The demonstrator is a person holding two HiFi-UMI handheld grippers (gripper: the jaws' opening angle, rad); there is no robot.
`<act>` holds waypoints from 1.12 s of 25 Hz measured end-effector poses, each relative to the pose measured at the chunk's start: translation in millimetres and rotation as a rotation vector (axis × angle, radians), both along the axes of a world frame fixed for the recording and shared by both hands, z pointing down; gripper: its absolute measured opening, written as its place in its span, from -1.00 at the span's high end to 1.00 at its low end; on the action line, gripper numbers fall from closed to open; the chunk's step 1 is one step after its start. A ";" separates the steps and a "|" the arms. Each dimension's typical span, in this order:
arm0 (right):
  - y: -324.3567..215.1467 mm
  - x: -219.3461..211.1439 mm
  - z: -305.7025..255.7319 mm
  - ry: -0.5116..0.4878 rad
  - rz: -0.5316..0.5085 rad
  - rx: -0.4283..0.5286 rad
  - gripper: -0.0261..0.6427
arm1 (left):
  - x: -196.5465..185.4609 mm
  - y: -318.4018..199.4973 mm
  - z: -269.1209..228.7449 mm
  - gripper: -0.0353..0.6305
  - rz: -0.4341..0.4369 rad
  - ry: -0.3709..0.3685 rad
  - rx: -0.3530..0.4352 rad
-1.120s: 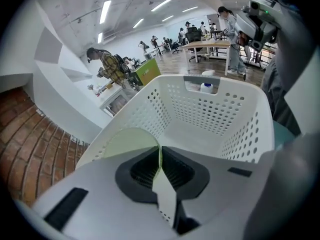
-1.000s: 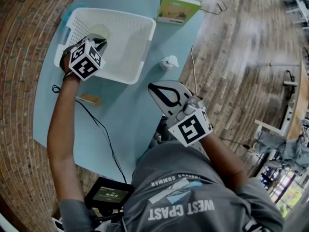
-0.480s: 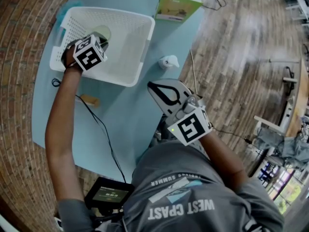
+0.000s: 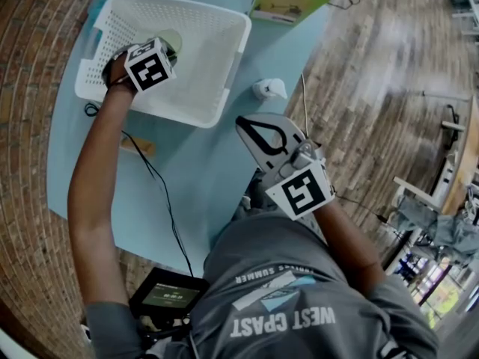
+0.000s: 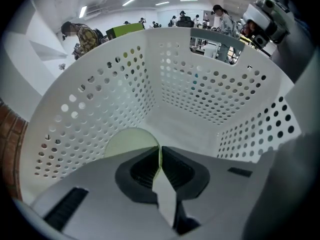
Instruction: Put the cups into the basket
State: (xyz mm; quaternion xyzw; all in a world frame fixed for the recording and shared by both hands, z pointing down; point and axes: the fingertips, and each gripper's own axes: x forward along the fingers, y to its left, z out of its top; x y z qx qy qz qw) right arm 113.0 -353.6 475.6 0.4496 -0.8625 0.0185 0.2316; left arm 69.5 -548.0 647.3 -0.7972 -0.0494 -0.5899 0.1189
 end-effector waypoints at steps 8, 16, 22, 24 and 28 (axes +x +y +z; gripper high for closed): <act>-1.1 0.1 7.3 -0.004 0.002 -0.016 0.88 | -7.1 5.2 19.9 0.83 0.012 -0.043 -0.048; -3.7 -1.7 9.9 -0.014 -0.004 -0.017 0.88 | -11.5 6.6 24.5 0.83 -0.012 -0.053 -0.095; -2.3 -2.7 9.8 -0.014 -0.003 -0.019 0.88 | -9.7 6.3 24.3 0.83 -0.019 -0.029 -0.088; -1.2 -3.2 8.8 -0.015 -0.003 -0.016 0.88 | -9.6 7.1 23.6 0.83 -0.004 -0.031 -0.074; 1.0 -3.9 5.3 -0.014 -0.005 -0.009 0.88 | -7.3 12.9 15.7 0.73 0.020 -0.025 -0.077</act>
